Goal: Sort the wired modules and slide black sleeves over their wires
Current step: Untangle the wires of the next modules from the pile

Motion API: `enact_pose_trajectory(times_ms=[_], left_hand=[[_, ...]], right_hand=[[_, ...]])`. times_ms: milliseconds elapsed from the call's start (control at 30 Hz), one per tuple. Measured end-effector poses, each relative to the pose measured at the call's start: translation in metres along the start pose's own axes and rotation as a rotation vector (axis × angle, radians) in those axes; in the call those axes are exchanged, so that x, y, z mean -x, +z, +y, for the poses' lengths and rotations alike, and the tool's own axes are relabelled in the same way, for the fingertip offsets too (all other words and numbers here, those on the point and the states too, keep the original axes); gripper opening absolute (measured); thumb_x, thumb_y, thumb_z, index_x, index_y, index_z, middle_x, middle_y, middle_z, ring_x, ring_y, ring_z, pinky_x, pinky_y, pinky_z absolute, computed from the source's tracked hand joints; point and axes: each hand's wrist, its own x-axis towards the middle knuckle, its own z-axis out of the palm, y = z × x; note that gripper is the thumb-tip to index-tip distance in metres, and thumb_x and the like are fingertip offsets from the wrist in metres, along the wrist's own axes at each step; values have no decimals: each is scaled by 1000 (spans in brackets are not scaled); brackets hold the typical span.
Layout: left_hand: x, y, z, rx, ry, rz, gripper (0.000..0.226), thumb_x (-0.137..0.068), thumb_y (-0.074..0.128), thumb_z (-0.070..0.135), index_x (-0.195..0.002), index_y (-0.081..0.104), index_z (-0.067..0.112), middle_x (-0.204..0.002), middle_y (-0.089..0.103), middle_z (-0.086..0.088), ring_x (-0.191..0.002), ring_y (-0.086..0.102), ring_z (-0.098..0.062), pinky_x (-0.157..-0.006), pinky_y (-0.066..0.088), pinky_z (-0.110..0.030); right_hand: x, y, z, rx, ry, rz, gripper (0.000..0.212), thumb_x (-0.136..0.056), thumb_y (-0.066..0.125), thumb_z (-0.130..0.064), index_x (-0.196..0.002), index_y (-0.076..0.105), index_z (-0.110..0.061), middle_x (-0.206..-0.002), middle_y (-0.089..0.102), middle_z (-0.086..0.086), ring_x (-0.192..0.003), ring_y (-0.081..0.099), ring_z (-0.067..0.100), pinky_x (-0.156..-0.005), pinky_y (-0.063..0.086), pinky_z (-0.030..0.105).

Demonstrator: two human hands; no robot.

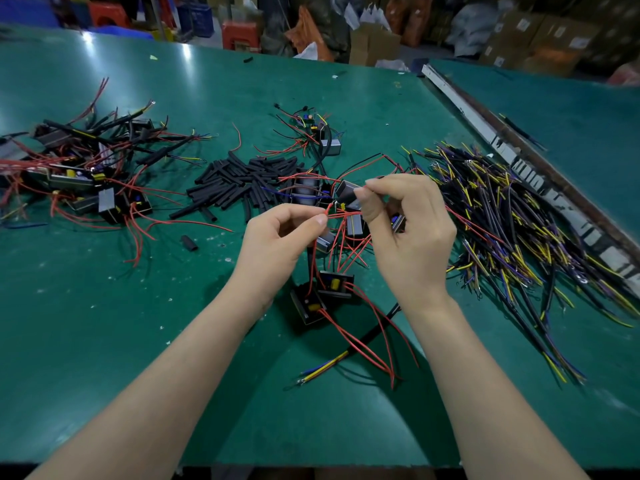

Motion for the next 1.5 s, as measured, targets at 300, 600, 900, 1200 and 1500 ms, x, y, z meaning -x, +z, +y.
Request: enact_pose_trajectory(times_ms=[300,600,900,1200,1500], left_hand=[[3,0,7,2,-8,-77,7,-88,64,12,-91,69,16,-68,71,13,-63,61,8,-57,40,-3],[1,-1,0,-40,27,-117,19,-84,69,14,-93,56,24,-84,70,-7,-90,67,-23,-84,50,-27],[-1,-14,1,-211,62,-409,39,-64,78,36,-99,61,31,-80,71,5,-75,65,-6,-74,49,-17],[-1,-7,-7,-210,60,-319,55,-59,76,37,-107,49,36,-65,65,11,-64,57,-6,-71,46,-23],[-4,-18,-8,-321,37,-437,66,-62,79,35,-117,44,42,-75,71,5,-76,66,-7,-85,48,-30]], right_hand=[[-11,-5,2,-442,738,7,6,-90,67,-20,-87,64,-24,-77,65,-13,-71,58,0,-70,47,19],[-11,-4,1,-558,850,-129,7,-93,62,-14,-88,64,-19,-77,67,-6,-63,58,1,-58,44,11],[-11,-7,5,-523,858,-152,15,-91,64,-17,-102,55,-22,-78,67,-5,-68,56,6,-72,45,30],[-5,1,1,-555,862,-411,36,-88,69,-16,-115,45,-19,-68,65,-9,-61,49,8,-64,42,24],[-7,-4,3,-537,895,-392,34,-85,71,-19,-110,49,-26,-75,68,-5,-73,51,14,-73,43,34]])
